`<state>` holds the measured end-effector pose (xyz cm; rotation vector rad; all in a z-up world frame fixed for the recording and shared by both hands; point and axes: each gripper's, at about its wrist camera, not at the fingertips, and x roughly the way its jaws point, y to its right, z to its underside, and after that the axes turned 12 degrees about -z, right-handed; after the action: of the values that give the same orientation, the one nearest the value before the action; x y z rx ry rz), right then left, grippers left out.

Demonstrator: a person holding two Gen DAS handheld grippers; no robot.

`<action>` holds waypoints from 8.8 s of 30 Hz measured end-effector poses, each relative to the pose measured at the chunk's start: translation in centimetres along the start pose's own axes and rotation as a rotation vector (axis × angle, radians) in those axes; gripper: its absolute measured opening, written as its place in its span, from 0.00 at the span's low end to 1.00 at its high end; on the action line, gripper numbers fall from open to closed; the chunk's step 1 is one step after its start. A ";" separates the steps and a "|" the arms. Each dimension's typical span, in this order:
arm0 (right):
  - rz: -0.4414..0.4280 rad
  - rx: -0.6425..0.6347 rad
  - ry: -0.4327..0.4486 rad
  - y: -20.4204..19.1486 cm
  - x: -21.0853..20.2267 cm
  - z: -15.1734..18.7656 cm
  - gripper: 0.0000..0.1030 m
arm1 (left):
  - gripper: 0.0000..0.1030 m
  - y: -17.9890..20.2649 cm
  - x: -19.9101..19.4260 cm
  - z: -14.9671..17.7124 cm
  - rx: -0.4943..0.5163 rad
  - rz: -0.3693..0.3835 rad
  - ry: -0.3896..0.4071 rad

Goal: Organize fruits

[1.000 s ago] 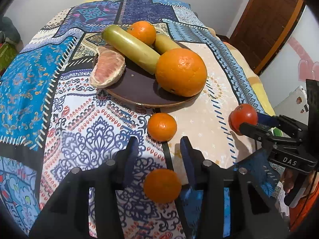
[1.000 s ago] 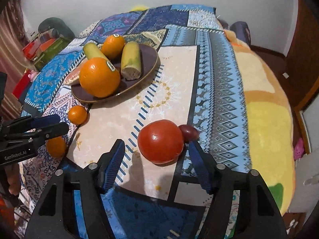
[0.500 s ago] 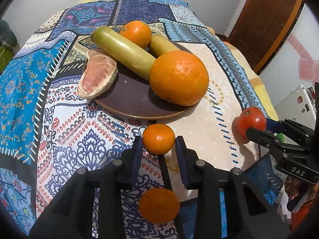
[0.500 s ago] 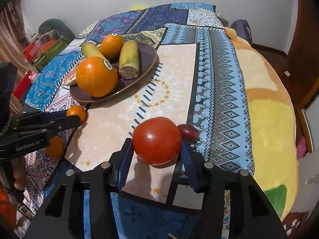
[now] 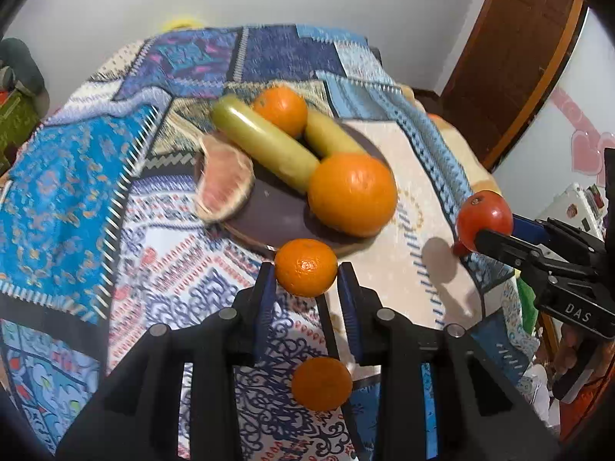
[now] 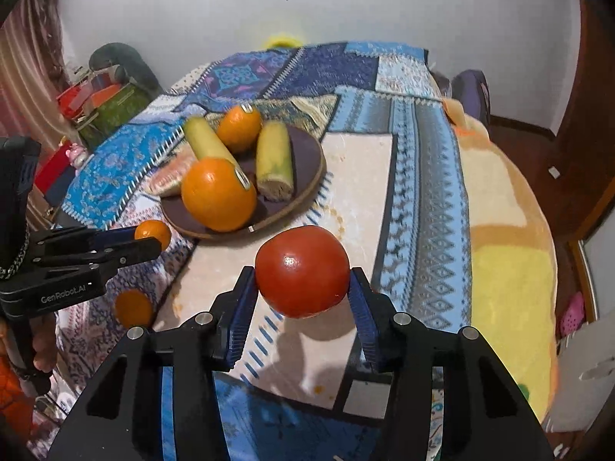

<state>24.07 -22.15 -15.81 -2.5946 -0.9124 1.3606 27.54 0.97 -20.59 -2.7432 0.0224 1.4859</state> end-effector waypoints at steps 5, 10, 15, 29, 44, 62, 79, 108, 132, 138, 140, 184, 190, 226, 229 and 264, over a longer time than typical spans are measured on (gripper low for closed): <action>-0.012 -0.030 0.041 -0.9 -0.3 -1.8 0.43 | 0.32 -0.7 -1.5 -1.1 -0.017 -0.008 0.049; -0.022 -0.059 0.076 -1.6 -0.4 -3.8 0.43 | 0.32 -1.2 -2.0 -2.2 -0.023 -0.018 0.082; -0.032 -0.089 0.095 -2.2 0.3 -5.6 0.43 | 0.32 -1.6 -1.7 -3.3 -0.036 -0.019 0.099; -0.072 -0.122 0.076 -2.6 4.7 -8.4 0.43 | 0.32 -2.6 1.9 -5.2 -0.048 -0.015 0.076; -0.094 -0.109 0.012 -2.0 9.3 -9.0 0.43 | 0.32 -2.7 5.0 -5.2 -0.062 0.009 0.047; -0.073 -0.110 0.041 -2.4 7.2 -9.1 0.49 | 0.32 -2.6 1.9 -4.6 -0.061 -0.002 0.079; 0.011 -0.075 0.092 -1.6 -1.5 -5.3 0.50 | 0.40 -1.1 -3.3 0.7 -0.043 -0.039 0.041; 0.069 0.085 -0.059 4.6 -0.9 2.0 0.50 | 0.36 1.7 1.2 6.1 -0.009 -0.002 -0.120; 0.040 0.063 -0.095 4.5 2.1 2.1 0.25 | 0.36 -0.2 1.2 2.4 -0.033 -0.015 -0.035; 0.003 0.023 -0.052 3.0 1.9 0.1 0.25 | 0.36 -0.6 1.1 0.6 -0.038 -0.017 0.001; -0.012 0.009 -0.038 2.4 2.2 -0.7 0.25 | 0.36 -0.7 1.2 0.1 -0.037 -0.018 0.008; -0.079 -0.076 0.176 -2.3 -4.2 -6.0 0.35 | 0.38 -1.1 -9.9 -2.1 -0.077 -0.081 0.286; -0.076 -0.146 0.333 -6.4 -11.4 -5.3 0.35 | 0.38 -0.2 -19.0 -0.9 -0.074 -0.101 0.486; 0.063 -0.231 0.682 -13.9 -21.6 0.5 1.00 | 1.00 1.2 -30.6 5.8 -0.079 -0.163 0.781; 0.064 -0.231 0.682 -13.9 -21.7 0.6 1.00 | 1.00 1.2 -30.6 5.8 -0.080 -0.163 0.781; 0.078 -0.242 0.698 -14.1 -22.8 0.4 1.00 | 1.00 1.3 -30.8 5.7 -0.053 -0.127 0.763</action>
<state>7.33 -22.88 5.12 -2.9629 -0.8831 0.2819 5.93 -0.11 2.11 -3.0881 -0.1751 0.3523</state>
